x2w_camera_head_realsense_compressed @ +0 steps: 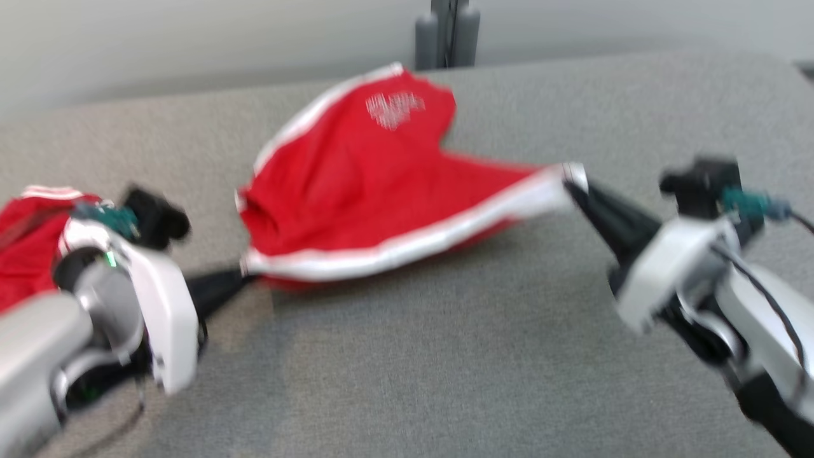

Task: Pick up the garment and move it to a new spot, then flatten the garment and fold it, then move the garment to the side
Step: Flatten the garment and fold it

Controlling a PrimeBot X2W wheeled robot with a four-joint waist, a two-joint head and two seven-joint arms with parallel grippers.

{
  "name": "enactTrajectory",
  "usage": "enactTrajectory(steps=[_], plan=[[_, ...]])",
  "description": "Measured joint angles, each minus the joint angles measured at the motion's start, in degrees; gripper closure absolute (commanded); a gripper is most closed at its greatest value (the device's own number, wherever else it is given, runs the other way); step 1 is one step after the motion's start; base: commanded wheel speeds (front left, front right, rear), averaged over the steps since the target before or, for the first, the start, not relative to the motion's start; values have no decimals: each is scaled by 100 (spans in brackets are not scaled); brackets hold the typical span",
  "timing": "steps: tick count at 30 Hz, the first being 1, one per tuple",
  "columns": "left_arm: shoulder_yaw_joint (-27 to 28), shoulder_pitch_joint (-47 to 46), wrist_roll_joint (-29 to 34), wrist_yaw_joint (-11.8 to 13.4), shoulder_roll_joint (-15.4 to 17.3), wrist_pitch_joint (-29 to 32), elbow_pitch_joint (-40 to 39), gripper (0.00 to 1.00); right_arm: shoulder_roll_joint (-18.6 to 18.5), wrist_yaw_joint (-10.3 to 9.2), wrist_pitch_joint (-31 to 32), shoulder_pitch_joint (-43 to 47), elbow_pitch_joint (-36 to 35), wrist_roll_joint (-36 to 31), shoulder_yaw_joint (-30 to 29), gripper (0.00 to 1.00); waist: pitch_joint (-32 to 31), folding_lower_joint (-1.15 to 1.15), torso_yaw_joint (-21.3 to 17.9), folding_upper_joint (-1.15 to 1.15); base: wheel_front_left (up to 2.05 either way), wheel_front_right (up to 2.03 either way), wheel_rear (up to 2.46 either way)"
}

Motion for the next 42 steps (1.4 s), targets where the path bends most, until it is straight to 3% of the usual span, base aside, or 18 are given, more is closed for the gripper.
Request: enactTrajectory(steps=[5,9,15,20,24,32,42], plan=[[-14,782,-342,225,253,937,-880,100,-778,0,970,1314,-1065,439,-286,100,-489,0,28,0,0,0,0],[-1,1149,-526,383,500,1507,-1563,100,-1039,0,1733,2037,-1760,499,-808,100,-763,0,32,0,0,0,0],[5,1471,-857,670,632,1684,-2148,100,-854,0,2679,2869,-2633,310,-1568,100,-913,0,42,0,0,0,0],[121,1444,-1336,614,572,1914,-1869,100,-438,0,3326,2934,-2866,203,-1872,100,-800,0,127,0,0,0,0],[292,1134,-1813,466,452,2346,-1255,100,-199,0,3655,2485,-2728,201,-1980,100,-629,0,222,0,0,0,0],[401,470,-2216,265,78,3267,-335,100,274,-1,4042,1152,-1657,244,-1788,100,-230,0,380,0,0,0,0],[538,-105,-2410,116,-320,3825,221,100,575,-1,3680,-497,-53,227,-1444,100,206,0,655,0,0,0,0]])
